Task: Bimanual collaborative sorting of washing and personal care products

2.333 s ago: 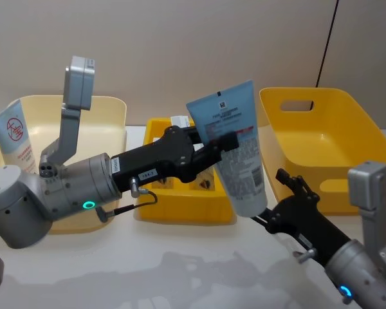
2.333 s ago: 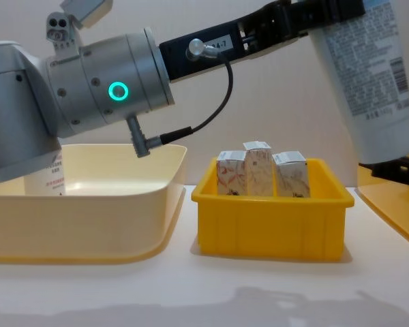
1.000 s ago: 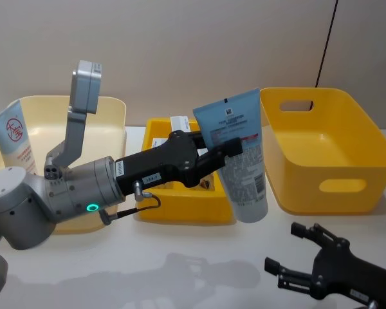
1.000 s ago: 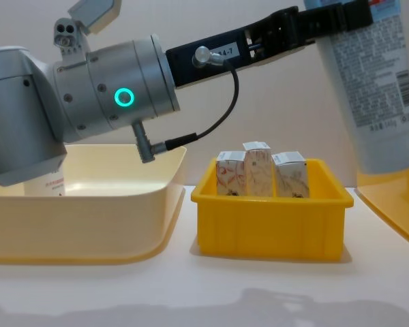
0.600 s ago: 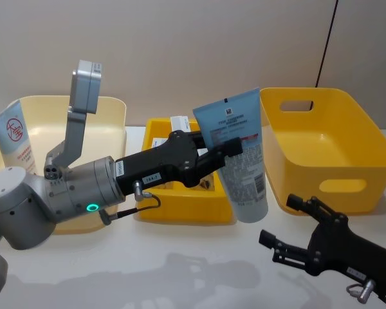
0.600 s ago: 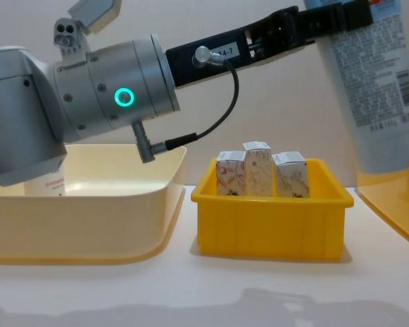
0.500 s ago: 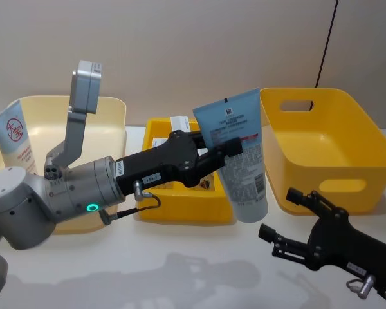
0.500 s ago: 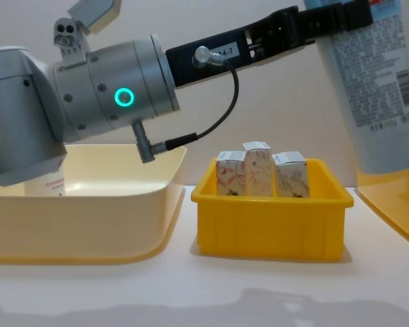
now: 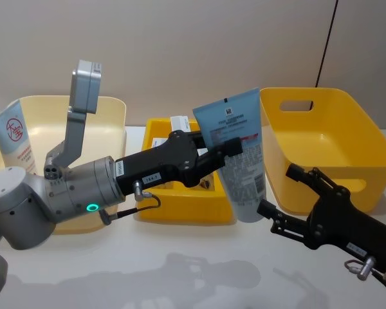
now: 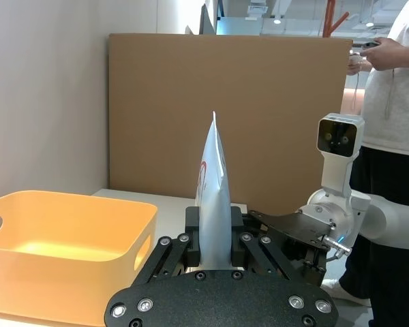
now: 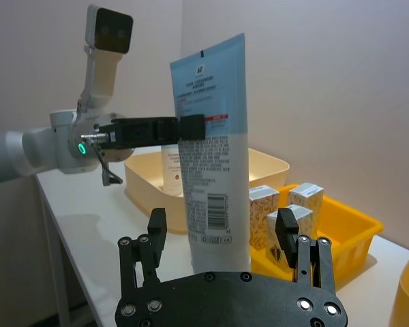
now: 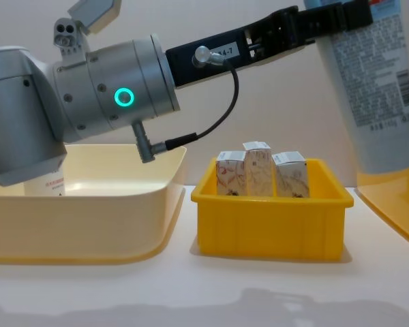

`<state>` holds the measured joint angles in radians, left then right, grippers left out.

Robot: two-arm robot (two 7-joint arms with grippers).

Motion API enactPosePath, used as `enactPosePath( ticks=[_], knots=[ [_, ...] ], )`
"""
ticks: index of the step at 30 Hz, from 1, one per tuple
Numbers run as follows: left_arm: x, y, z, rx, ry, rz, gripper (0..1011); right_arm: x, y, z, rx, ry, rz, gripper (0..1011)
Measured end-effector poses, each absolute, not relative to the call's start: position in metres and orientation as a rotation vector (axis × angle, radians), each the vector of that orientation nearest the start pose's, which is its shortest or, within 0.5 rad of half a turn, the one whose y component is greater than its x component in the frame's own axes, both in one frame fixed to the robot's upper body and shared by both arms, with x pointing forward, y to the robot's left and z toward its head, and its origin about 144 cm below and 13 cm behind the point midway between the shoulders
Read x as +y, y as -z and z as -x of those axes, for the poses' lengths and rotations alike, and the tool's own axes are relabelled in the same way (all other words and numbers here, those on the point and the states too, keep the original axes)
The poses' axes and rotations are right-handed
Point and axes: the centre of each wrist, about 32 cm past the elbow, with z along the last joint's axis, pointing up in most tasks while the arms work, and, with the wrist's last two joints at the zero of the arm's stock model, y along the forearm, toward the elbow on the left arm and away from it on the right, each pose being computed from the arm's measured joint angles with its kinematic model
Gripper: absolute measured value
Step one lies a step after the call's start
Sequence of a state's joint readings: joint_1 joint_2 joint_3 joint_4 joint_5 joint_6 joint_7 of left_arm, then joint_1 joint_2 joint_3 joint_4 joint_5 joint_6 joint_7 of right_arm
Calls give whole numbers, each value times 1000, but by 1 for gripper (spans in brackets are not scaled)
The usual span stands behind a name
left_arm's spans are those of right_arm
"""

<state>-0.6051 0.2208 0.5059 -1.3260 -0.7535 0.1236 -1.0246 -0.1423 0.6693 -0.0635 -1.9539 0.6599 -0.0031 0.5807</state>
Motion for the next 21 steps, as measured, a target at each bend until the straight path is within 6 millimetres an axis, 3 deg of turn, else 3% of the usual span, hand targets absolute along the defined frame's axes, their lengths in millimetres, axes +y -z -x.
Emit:
enactPosePath(
  ticks=[21],
  knots=[
    [159, -1268, -587, 65, -70, 295, 240, -300, -1242, -453, -72, 674, -116, 1000]
  ],
)
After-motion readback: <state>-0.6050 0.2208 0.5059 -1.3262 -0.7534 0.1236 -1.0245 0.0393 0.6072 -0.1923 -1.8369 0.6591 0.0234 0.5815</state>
